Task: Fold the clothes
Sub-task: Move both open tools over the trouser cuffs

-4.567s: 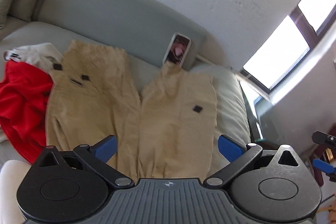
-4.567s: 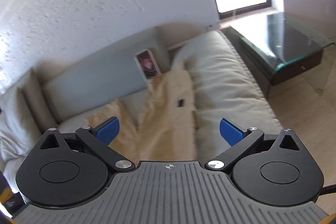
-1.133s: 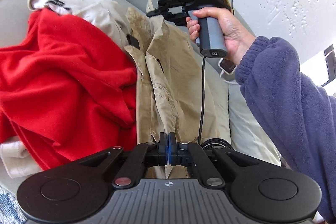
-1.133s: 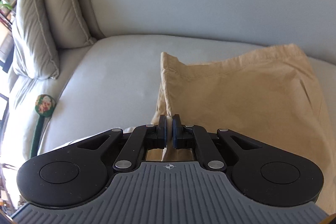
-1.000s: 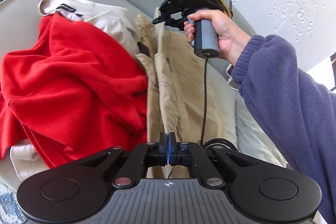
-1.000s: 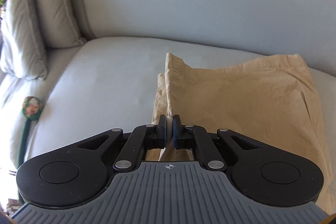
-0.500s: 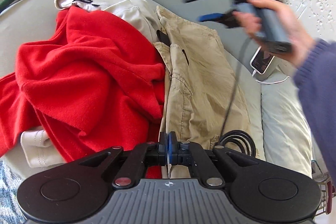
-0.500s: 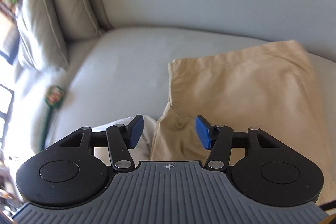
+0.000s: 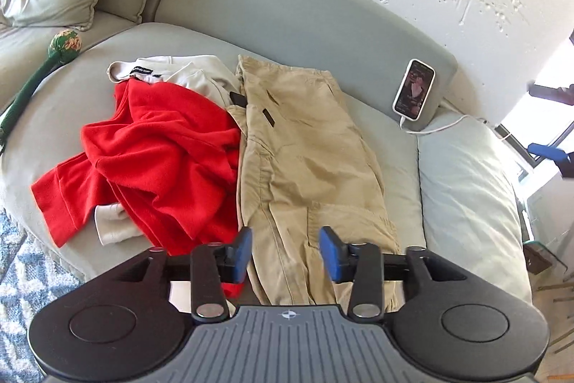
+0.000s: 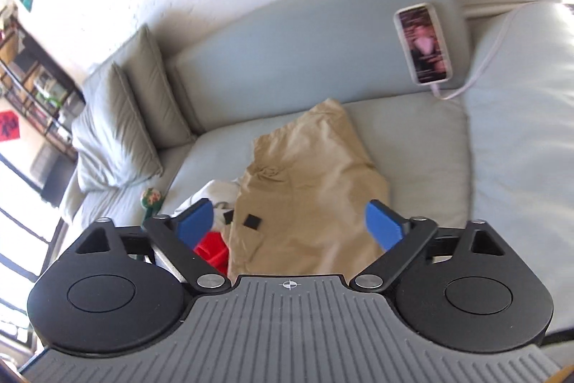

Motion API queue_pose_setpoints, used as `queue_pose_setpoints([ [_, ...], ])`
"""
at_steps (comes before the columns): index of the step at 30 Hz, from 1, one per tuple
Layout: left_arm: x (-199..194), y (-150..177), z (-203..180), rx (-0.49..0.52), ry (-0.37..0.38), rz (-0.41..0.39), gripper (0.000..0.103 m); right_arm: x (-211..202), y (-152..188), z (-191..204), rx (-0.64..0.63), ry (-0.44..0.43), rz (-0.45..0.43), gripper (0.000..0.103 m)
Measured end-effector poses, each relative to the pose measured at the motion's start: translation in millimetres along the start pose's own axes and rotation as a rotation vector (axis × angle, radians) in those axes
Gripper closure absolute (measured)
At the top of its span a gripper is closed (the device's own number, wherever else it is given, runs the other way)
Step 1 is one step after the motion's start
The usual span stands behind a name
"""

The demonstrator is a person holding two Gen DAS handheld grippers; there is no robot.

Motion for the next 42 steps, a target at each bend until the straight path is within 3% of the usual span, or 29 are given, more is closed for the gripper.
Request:
queue_pose_setpoints([
  [3,14,17,-18,0.009,0.069,0.031,0.065,-12,46,-22,-0.001,0.029,0.042,0.010],
  [4,21,21,-24,0.021,0.077,0.037,0.066,-14,61,-29,-0.001,0.041,0.057,0.015],
  [5,28,24,-30,0.046,0.072,0.035,0.078,-7,78,-36,0.002,0.064,0.075,0.021],
  [6,35,26,-36,0.075,0.062,0.031,0.094,1,96,-43,0.008,0.087,0.093,0.040],
  [7,42,27,-42,0.114,0.051,0.015,0.095,12,114,-49,0.022,0.102,0.113,0.058],
  [9,55,29,-52,0.175,0.038,0.001,0.095,31,140,-57,0.062,0.102,0.136,0.067],
  [12,80,35,-55,0.223,0.011,0.033,0.095,58,173,-57,0.083,0.082,0.174,0.067],
  [15,99,54,-33,0.188,-0.074,0.154,0.095,74,188,-42,-0.049,0.055,0.168,0.066],
  [18,100,68,-7,0.114,-0.132,0.239,0.094,88,207,-42,-0.183,0.108,0.264,0.065],
  [20,85,62,-6,0.119,-0.112,0.214,0.095,79,207,-52,-0.110,0.125,0.276,0.064],
  [22,67,54,-11,0.143,-0.103,0.167,0.086,61,197,-55,-0.077,0.123,0.239,0.064],
  [23,58,50,-13,0.154,-0.100,0.142,0.070,49,189,-55,-0.074,0.115,0.203,0.064],
  [24,49,45,-15,0.154,-0.101,0.114,0.061,37,181,-54,-0.071,0.106,0.166,0.063],
  [26,34,36,-22,0.127,-0.085,0.071,0.058,17,166,-53,-0.043,0.103,0.127,0.055],
  [28,21,29,-27,0.099,-0.069,0.046,0.051,2,152,-50,0.015,0.094,0.115,0.040],
  [30,11,24,-34,0.110,-0.062,0.020,0.041,-11,143,-43,0.048,0.068,0.099,0.032],
  [33,-4,18,-47,0.169,-0.058,-0.020,0.036,-27,140,-29,0.034,0.036,0.092,0.023],
  [35,-12,14,-45,0.182,-0.060,-0.039,0.034,-38,145,-19,-0.018,0.032,0.115,0.023],
  [39,-19,8,-34,0.164,-0.060,-0.064,0.031,-65,161,-11,-0.079,0.005,0.161,0.021],
  [42,-11,8,-26,0.121,-0.064,-0.049,0.029,-79,161,-10,-0.078,0.006,0.110,0.018],
])
Point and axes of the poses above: each gripper's, at about its wrist camera, not at the fingertips, and x roughly the way its jaws point, z to its left, y to its underside, the point moved 6 cm from there along x, roughly the way its jaws point, and after that the axes turned 14 degrees about -z, right-handed, at the moved point
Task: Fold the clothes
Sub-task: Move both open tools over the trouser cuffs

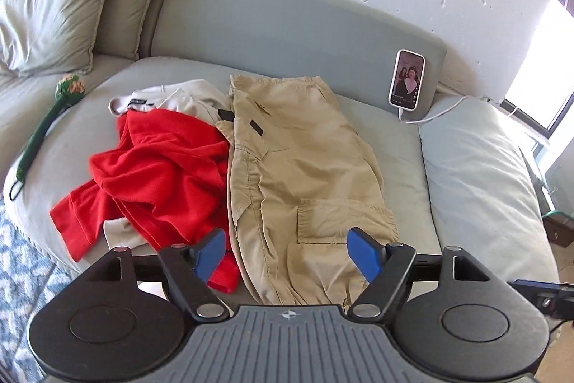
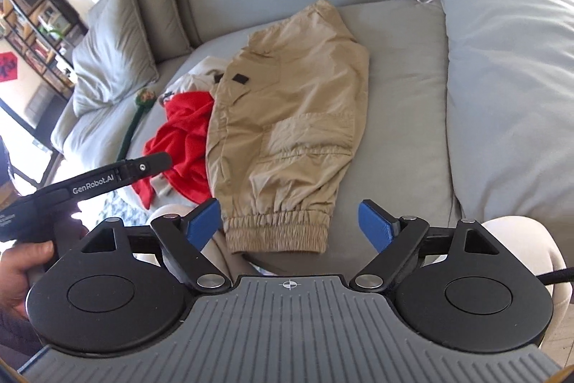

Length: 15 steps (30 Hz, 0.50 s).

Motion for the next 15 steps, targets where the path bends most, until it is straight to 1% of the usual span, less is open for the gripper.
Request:
queue_pose_setpoints([
  [3,16,7,4,-0.001,-0.083,0.045,0.029,-1,-16,7,-0.001,0.024,-0.110,0.017],
  [4,22,9,5,0.000,-0.114,0.061,0.029,1,-22,11,-0.012,0.032,-0.141,0.013],
  [5,27,11,4,0.012,-0.124,0.066,0.029,6,-24,16,-0.049,0.041,-0.159,0.010],
  [6,33,13,0,0.029,-0.107,0.064,0.028,17,-24,18,-0.101,0.070,-0.162,0.006],
  [8,48,16,-7,0.050,-0.048,0.064,0.028,45,-25,17,-0.193,0.122,-0.145,0.006],
  [10,67,19,-13,0.059,-0.020,0.071,0.028,80,-19,11,-0.240,0.112,-0.120,0.007],
  [12,89,22,-17,0.081,-0.025,0.072,0.032,119,-14,1,-0.230,0.095,-0.091,0.007],
  [14,113,24,-18,0.120,-0.049,0.070,0.033,153,-12,-12,-0.201,0.119,-0.079,0.008],
  [15,123,24,-18,0.135,-0.054,0.067,0.033,168,-13,-19,-0.184,0.134,-0.088,0.008],
])
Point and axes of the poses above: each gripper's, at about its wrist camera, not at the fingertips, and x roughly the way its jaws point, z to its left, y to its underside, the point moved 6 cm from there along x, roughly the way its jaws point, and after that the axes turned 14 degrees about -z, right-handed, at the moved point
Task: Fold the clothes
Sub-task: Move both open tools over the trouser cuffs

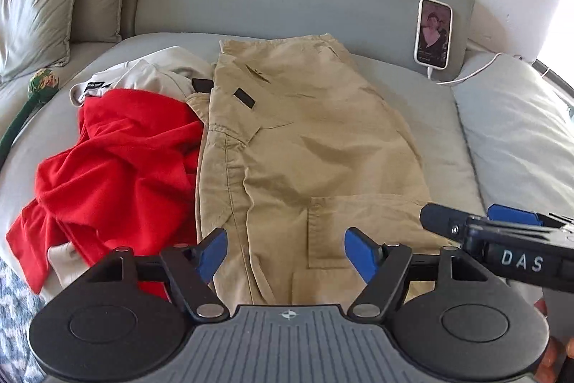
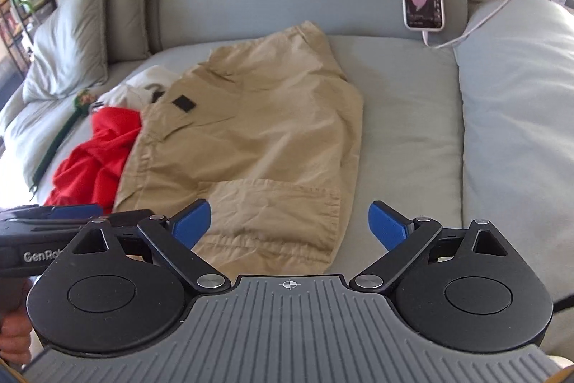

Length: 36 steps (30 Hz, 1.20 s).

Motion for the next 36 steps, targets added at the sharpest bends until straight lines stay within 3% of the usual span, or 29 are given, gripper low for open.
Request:
queue_pose_setpoints([
  [3,27,2,3,0.031,-0.040,0.006,0.033,40,2,-14,0.026,0.028,-0.041,0.009],
  [7,49,9,6,0.063,-0.085,0.019,0.029,88,13,-20,-0.042,0.047,-0.040,0.007],
  [10,53,15,5,0.084,-0.084,0.009,0.022,115,33,-22,-0.128,0.079,-0.016,0.000],
  [12,53,18,5,0.089,-0.079,-0.005,0.019,114,37,-19,-0.165,0.083,-0.055,0.000],
  [36,54,18,4,0.062,-0.078,-0.006,0.013,115,35,-21,-0.136,0.073,-0.050,0.000],
])
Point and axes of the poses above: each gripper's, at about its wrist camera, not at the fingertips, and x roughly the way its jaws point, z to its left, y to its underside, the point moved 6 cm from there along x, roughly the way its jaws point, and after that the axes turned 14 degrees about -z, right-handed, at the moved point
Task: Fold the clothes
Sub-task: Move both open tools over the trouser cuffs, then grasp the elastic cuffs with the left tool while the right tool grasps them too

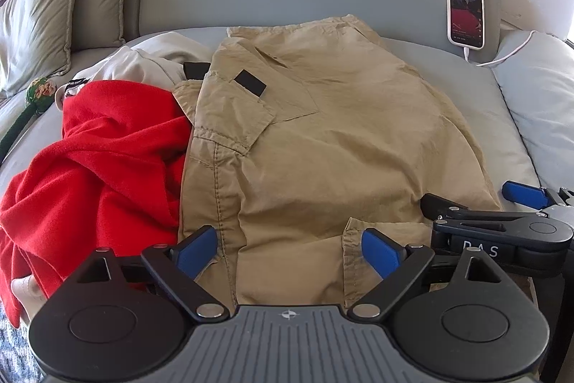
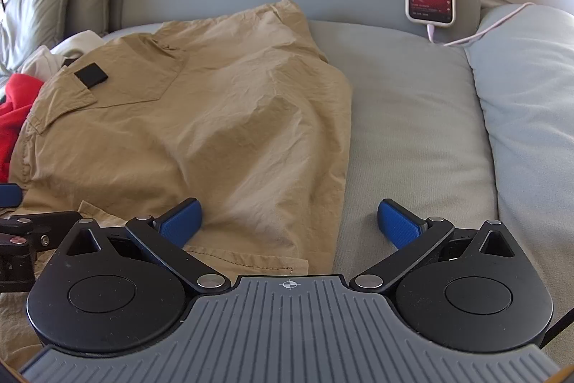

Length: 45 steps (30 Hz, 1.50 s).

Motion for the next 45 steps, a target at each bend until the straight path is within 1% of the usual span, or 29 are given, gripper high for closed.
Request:
queue_pose_setpoints([
  [6,-2,0,4,-0.015,0.015,0.006,0.013,0,0,1,0.000,-0.001,0.000,0.000],
  [13,-1,0,4,-0.013,0.017,0.009,0.013,0,0,1,0.001,0.000,0.000,0.000],
  [20,-2,-3,4,-0.004,0.037,0.029,0.013,0,0,0,0.000,-0.001,0.000,0.000],
  [23,-6,-6,7,-0.034,0.037,0.033,0.013,0,0,0,0.001,-0.001,-0.001,0.000],
  [27,-23,-14,15,-0.100,0.031,0.021,0.013,0,1,0,0.002,-0.002,-0.001,0.000],
  [32,-57,-23,26,-0.091,0.030,-0.052,0.013,0,1,1,-0.005,0.001,0.000,0.000],
  [34,-68,-24,32,-0.101,0.024,-0.066,0.013,2,0,0,0.004,-0.007,0.006,0.000],
  [36,-77,-20,41,-0.116,0.010,-0.061,0.013,2,-4,-3,0.030,-0.024,0.020,0.000],
  [39,-87,-10,55,-0.138,-0.015,-0.026,0.013,-17,-15,-7,0.041,-0.034,0.026,0.000],
  [41,-96,-5,64,-0.161,-0.023,-0.012,0.013,-42,-26,-8,0.050,-0.035,-0.008,0.000],
  [45,-116,0,73,-0.180,-0.016,-0.015,0.013,-112,-49,-10,0.074,-0.015,-0.113,0.000],
])
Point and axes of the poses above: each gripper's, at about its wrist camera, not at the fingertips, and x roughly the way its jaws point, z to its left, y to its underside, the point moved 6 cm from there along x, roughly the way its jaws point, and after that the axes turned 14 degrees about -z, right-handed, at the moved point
